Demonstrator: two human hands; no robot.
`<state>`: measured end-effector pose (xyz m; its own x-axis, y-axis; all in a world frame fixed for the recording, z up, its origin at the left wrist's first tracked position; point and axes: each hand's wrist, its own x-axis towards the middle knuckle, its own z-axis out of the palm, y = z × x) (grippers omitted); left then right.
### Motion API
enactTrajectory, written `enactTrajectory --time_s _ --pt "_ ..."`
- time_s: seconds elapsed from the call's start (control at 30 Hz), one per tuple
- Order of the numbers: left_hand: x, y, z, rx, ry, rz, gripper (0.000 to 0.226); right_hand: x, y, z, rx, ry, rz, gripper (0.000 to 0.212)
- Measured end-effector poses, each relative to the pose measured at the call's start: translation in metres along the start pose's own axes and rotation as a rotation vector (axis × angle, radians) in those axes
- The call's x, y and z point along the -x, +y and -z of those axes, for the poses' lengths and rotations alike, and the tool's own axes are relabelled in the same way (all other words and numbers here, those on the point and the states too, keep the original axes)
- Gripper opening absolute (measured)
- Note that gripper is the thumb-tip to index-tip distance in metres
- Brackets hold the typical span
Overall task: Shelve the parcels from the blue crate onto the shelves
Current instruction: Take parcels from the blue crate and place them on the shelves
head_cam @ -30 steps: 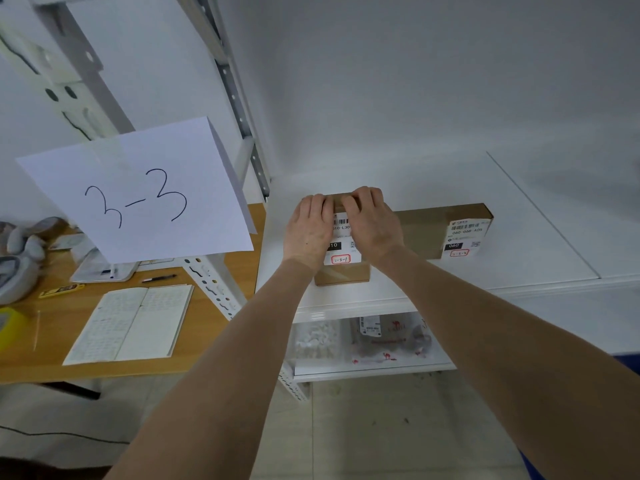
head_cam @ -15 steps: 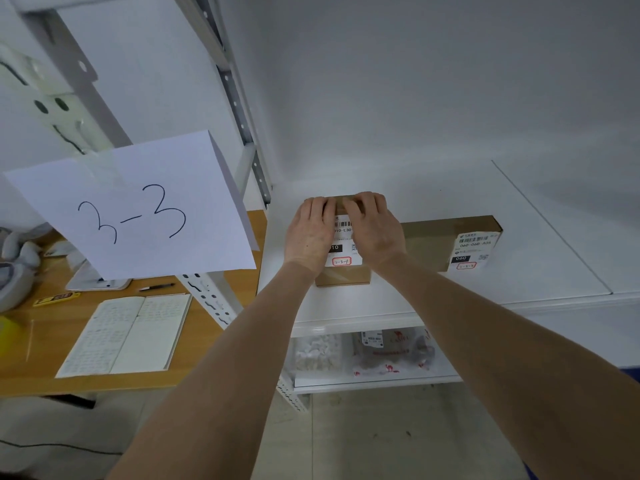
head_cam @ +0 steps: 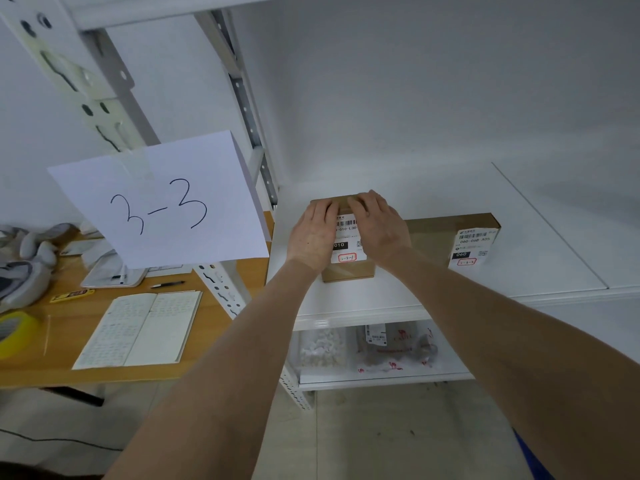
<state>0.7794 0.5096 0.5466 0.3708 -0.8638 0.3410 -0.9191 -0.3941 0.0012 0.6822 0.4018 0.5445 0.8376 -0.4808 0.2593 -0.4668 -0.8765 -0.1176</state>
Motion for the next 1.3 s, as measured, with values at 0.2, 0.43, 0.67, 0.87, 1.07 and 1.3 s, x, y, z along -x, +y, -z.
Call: enactTrajectory --time_s 0.2,0.43,0.67,0.87,1.07,1.3 --pt "0.003 -0.002 0.005 -0.072 -0.040 0.015 0.066 0.005 0.000 0.002 0.016 -0.037 -0.061 0.081" --pt "0.009 0.003 0.015 -0.073 -0.050 0.036 0.067 0.018 -0.008 0.013 -0.015 -0.019 -0.086 0.085" --pt "0.021 0.024 0.026 -0.074 -0.058 -0.009 0.069 0.043 -0.006 0.018 0.012 0.012 -0.147 0.082" --pt "0.033 0.062 0.005 -0.036 -0.074 -0.146 0.049 0.087 0.005 0.012 0.020 0.007 -0.272 0.067" --pt "0.047 0.119 -0.036 -0.061 -0.231 -0.279 0.053 0.157 0.042 -0.013 0.005 -0.102 -0.459 0.071" --pt "0.075 0.210 -0.080 0.075 -0.456 -0.380 0.052 0.259 0.090 -0.034 -0.028 -0.221 -0.678 0.075"
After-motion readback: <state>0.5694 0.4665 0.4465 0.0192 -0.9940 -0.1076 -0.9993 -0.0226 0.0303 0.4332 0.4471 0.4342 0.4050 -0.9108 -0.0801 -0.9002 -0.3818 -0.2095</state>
